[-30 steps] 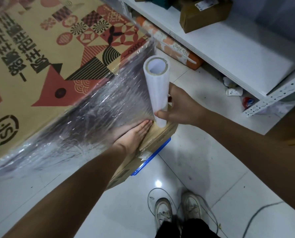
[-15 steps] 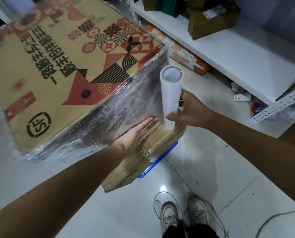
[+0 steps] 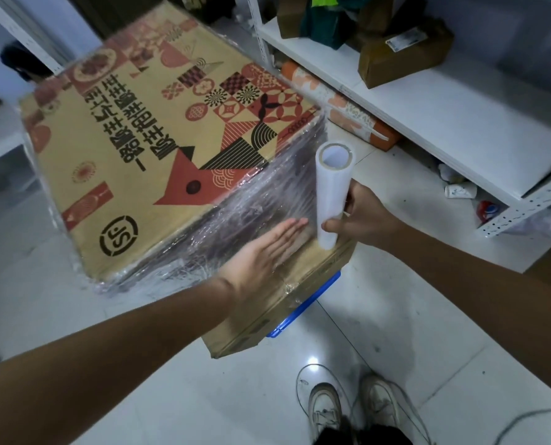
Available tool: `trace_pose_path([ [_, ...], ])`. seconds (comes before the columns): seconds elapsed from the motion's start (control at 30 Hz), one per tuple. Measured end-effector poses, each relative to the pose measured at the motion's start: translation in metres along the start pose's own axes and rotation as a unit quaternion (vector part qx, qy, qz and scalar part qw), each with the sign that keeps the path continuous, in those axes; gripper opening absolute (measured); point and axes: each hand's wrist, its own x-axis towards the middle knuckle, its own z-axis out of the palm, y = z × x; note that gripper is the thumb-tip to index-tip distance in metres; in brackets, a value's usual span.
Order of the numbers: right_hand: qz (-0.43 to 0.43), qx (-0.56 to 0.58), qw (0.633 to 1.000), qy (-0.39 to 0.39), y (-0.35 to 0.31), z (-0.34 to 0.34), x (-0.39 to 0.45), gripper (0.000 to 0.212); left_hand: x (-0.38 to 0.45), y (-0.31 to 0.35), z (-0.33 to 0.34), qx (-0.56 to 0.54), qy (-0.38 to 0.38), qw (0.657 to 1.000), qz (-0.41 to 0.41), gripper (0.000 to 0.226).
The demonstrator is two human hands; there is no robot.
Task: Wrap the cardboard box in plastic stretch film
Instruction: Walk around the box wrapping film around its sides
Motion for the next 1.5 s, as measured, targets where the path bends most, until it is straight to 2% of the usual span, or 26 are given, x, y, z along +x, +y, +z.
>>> trace_pose_path([
  [0.13,-0.004,-0.017,1.0,-0.017,-0.003,0.0,0.001,0.054,0.0,-0.014,0.019,0.05,0.018,0.999,-0.011,0.082],
  [0.23,0.003,-0.02,1.0,-0.003,-0.002,-0.001,0.004,0.053,0.003,-0.015,0.018,0.045,0.0,0.999,-0.005,0.082],
  [0.43,0.014,0.003,1.0,0.008,-0.001,0.002,0.006,0.052,0.001,-0.024,-0.007,-0.05,-0.014,0.997,-0.059,0.069],
  [0.57,0.019,0.008,1.0,0.009,-0.001,0.003,0.006,0.049,-0.01,-0.028,-0.022,-0.011,0.023,0.996,-0.087,0.073],
  [0.7,0.016,-0.012,1.0,0.01,-0.003,0.003,0.005,0.051,-0.02,-0.048,-0.015,0.001,0.03,0.993,-0.118,0.075],
  [0.83,0.005,-0.022,1.0,-0.004,-0.003,0.003,0.004,0.053,-0.021,-0.052,-0.011,0.028,0.034,0.993,-0.114,0.077],
  [1.07,-0.017,-0.011,0.999,0.041,0.004,0.017,0.0,0.058,-0.015,-0.05,-0.022,-0.063,0.009,0.988,-0.138,0.075],
  [1.17,0.007,0.002,0.996,0.085,0.005,0.026,0.002,0.069,-0.012,-0.032,-0.036,-0.053,0.018,0.996,-0.076,0.075],
  [1.27,-0.031,-0.045,0.988,0.147,0.006,0.028,0.004,0.067,-0.001,-0.017,-0.038,-0.027,0.028,0.999,0.023,0.064],
  [1.37,-0.04,-0.076,0.978,0.188,0.009,0.022,-0.001,0.06,0.012,-0.015,-0.021,-0.01,0.023,0.999,0.024,0.064],
  [1.5,-0.016,-0.095,0.979,0.181,0.011,0.012,-0.005,0.055,0.014,-0.014,-0.002,0.062,-0.011,0.998,0.031,0.067],
])
